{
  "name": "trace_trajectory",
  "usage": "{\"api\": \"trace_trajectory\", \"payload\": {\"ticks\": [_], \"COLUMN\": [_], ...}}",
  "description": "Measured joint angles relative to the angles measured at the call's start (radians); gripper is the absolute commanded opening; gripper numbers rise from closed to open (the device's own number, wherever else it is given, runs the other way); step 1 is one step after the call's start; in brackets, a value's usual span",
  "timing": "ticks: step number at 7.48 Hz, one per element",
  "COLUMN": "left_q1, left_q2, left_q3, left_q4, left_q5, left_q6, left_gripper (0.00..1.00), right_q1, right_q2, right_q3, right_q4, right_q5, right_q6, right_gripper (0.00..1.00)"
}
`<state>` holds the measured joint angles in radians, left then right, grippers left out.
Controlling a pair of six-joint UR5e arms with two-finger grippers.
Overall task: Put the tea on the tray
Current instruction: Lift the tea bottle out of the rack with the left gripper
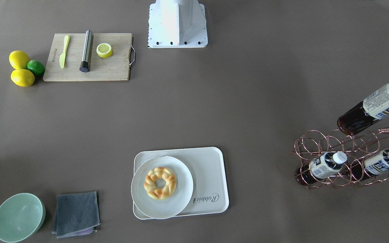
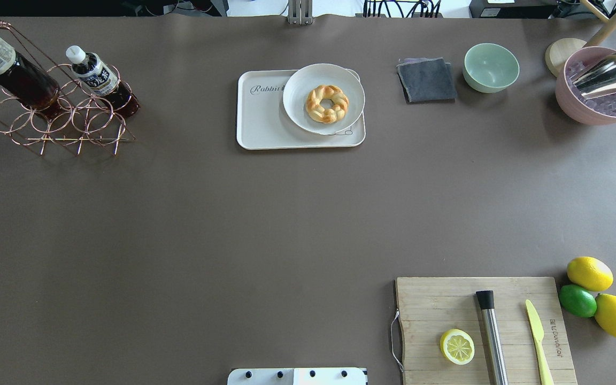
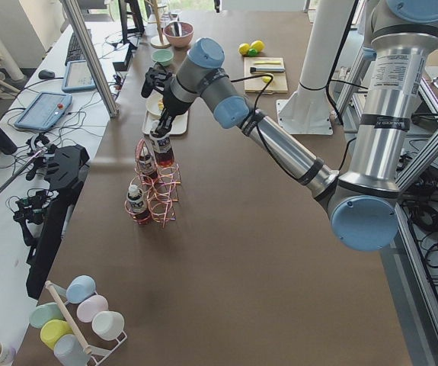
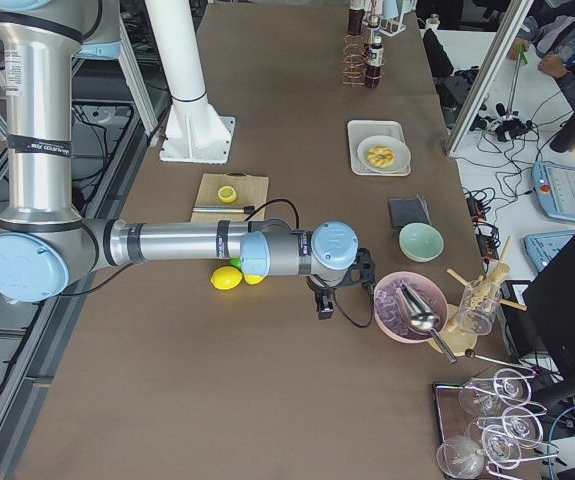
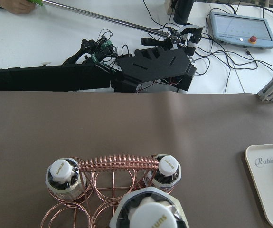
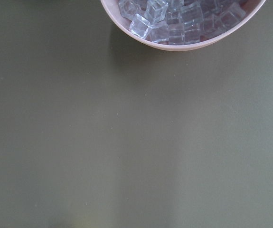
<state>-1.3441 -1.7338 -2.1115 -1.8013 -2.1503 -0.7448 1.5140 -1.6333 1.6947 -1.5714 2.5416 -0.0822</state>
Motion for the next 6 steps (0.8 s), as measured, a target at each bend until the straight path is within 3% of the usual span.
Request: {"api": "trace_trajectory", "payload": {"ticks": [2,4,6], "left_q1": [0.078,0.252,0.434], "left_q2": [-0.173,-0.375,-0.508], "left_q3": [-0.023,-0.021,0.013], "left_q4": [0.23,0.432,0.504], "left_q5": [0.046,0.176,0.311], "left_q6": [-0.022,-0.149,-0.274], "left_gripper": [0.0,0.0,0.0], "right_q1": [0.0,0.0,0.0], "right_q2": [0.0,0.009,0.014], "right_q3": [0.001,0.001,0.001], "right_q4": [0.001,0.001,0.002], "right_q5": [0.0,-0.004,-0.008], "right_q6": [-0.001,0.0,0.001], "right_gripper": [1.0,1.0,1.0]}}
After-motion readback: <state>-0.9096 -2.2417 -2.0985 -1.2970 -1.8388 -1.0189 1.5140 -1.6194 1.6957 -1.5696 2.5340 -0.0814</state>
